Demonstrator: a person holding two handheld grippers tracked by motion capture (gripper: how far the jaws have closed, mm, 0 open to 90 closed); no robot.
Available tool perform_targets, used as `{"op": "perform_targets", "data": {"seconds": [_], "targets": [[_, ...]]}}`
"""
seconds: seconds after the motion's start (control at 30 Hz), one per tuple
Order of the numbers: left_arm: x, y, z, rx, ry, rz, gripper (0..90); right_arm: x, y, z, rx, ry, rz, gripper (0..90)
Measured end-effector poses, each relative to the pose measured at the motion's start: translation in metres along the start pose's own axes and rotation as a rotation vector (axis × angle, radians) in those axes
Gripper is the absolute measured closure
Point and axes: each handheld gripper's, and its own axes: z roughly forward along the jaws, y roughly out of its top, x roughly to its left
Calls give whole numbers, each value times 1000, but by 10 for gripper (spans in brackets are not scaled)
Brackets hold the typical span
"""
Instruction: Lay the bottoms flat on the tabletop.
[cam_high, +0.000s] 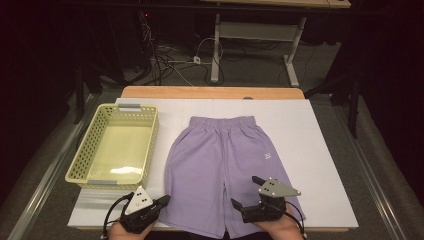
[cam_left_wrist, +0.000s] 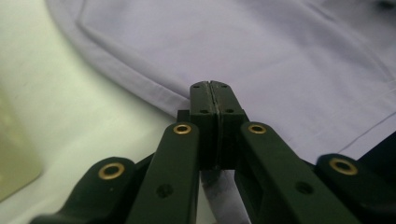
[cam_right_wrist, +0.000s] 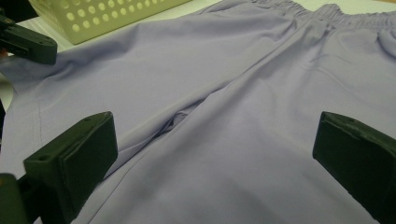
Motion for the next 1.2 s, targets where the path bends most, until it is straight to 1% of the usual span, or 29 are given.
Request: {"op": "perform_targets", "data": {"seconds": [0.1, 0.2, 0.23, 0.33, 0.37, 0.43, 0.47, 0.6, 0.7, 0.8, 0.83, 0.87, 0.93, 0.97, 1.2], "targets": [[-5, 7, 4, -16, -32, 22, 867, 1, -1, -4, -4, -15, 8, 6], [-10, 13, 7, -31, -59, 46, 867, 1, -1, -8, -11, -27, 38, 6], [-11, 15, 8, -35, -69, 54, 867, 0, -1, -8, -11, -33, 41, 6], [-15, 20, 13, -40, -99, 77, 867, -2, 2, -9, 2, -54, 52, 6], [-16, 21, 15, -40, -110, 84, 867, -2, 2, -8, 6, -61, 54, 7], [-19, 24, 19, -36, -129, 102, 867, -1, 3, -5, 22, -80, 34, 6], [-20, 26, 20, -38, -136, 106, 866, -2, 4, -3, 26, -84, 35, 6], [-23, 33, 27, -46, -162, 125, 866, -2, 10, 8, 35, -85, 37, 3], [-24, 35, 31, -46, -182, 133, 866, -3, 16, 15, 28, -86, 37, 3], [-25, 36, 34, -47, -195, 135, 866, -5, 23, 21, 19, -89, 39, 3], [-27, 36, 35, -63, -202, 106, 866, -5, 25, 23, 12, -87, 43, 4], [-27, 37, 36, -69, -204, 101, 866, -5, 26, 25, 9, -85, 44, 4], [-27, 37, 36, -66, -207, 109, 866, -5, 29, 29, 8, -82, 43, 3], [-25, 37, 35, -50, -205, 139, 866, -4, 30, 32, 6, -80, 44, 4], [-25, 37, 34, -54, -209, 143, 866, -4, 41, 48, 3, -63, 35, 4]]}}
